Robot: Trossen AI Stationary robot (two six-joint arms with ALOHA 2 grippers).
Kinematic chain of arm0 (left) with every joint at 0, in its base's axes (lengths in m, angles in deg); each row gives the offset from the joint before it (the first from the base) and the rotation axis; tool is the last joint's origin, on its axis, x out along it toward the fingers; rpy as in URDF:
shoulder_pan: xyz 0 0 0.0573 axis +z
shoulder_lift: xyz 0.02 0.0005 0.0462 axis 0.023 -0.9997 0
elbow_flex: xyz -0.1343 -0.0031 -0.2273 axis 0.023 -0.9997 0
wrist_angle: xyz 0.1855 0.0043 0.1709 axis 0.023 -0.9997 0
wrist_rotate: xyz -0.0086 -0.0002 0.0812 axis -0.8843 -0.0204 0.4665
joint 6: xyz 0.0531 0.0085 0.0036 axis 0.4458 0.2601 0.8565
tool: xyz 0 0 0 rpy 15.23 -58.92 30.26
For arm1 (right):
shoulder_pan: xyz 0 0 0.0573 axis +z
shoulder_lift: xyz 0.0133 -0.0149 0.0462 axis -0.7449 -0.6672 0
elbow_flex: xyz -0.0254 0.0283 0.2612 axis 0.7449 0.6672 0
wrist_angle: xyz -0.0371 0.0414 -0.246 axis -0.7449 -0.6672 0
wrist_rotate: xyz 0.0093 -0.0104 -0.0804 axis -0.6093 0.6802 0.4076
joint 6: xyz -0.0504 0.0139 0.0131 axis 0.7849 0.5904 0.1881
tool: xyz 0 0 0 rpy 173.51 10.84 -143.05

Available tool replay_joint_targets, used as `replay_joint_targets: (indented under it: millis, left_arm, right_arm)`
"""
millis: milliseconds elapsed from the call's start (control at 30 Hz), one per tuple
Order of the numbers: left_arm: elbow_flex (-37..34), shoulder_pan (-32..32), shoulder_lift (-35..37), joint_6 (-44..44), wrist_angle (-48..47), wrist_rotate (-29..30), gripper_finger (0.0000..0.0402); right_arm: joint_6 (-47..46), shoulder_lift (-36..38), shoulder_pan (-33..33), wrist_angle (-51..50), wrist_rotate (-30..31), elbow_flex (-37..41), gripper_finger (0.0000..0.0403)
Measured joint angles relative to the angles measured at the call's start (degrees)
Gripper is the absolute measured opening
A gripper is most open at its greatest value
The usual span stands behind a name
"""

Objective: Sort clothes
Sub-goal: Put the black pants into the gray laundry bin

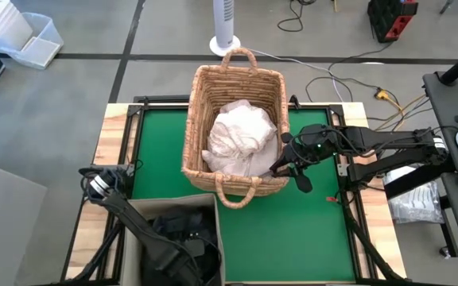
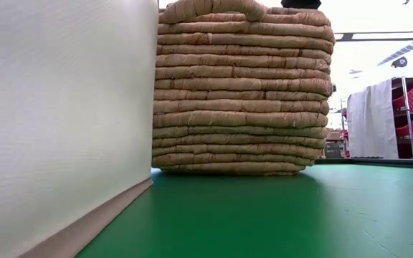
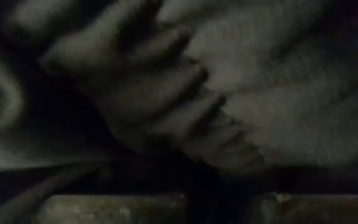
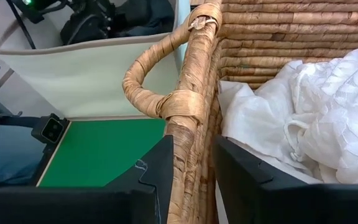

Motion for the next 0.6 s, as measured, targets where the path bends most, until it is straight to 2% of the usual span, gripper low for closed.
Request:
replay_joint_targets:
  millis: [200,600]
  left_arm:
    - [2.8,0.0,1.0,-0.2,-1.6,4.0,0.0000]
    - [12.0,0.0,1.1,-6.4,-12.7,4.9,0.0012]
  right_arm:
    - [0.0,0.0,0.0,0.0,0.0,0.0,0.0115]
    - [-0.5,0.0,0.0,0.0,0.0,0.0,0.0140]
